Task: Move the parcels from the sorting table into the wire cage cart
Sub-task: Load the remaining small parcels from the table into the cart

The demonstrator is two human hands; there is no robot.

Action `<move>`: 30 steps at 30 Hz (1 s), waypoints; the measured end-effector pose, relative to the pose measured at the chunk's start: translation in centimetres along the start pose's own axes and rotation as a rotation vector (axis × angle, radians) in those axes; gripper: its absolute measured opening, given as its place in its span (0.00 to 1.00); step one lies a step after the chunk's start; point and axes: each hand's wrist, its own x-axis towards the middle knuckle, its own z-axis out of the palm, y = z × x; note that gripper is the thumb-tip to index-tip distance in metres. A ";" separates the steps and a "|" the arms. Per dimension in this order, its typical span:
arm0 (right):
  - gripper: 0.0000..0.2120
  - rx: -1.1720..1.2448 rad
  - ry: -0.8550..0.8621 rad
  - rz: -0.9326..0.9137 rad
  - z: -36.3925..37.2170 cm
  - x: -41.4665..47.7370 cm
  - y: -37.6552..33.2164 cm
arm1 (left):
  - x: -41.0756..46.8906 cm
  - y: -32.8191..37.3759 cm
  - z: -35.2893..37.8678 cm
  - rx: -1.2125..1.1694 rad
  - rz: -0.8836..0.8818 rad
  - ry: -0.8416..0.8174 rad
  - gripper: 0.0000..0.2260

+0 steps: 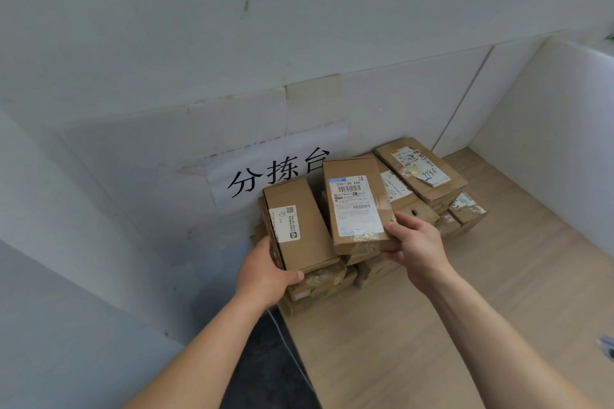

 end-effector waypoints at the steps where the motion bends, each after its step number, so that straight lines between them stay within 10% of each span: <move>1: 0.11 -0.001 -0.006 -0.002 0.0 0.1 0.0 | 0.0 -0.3 0.0 -0.029 -0.021 -0.007 0.40; 12: 0.10 -0.006 -0.054 -0.007 -0.4 0.1 0.5 | -0.2 0.0 0.1 -0.620 -0.255 -0.026 0.40; 30: 0.11 0.119 -0.197 -0.108 -0.3 -5.8 -0.5 | -8.7 0.2 -4.1 -0.574 0.015 0.095 0.35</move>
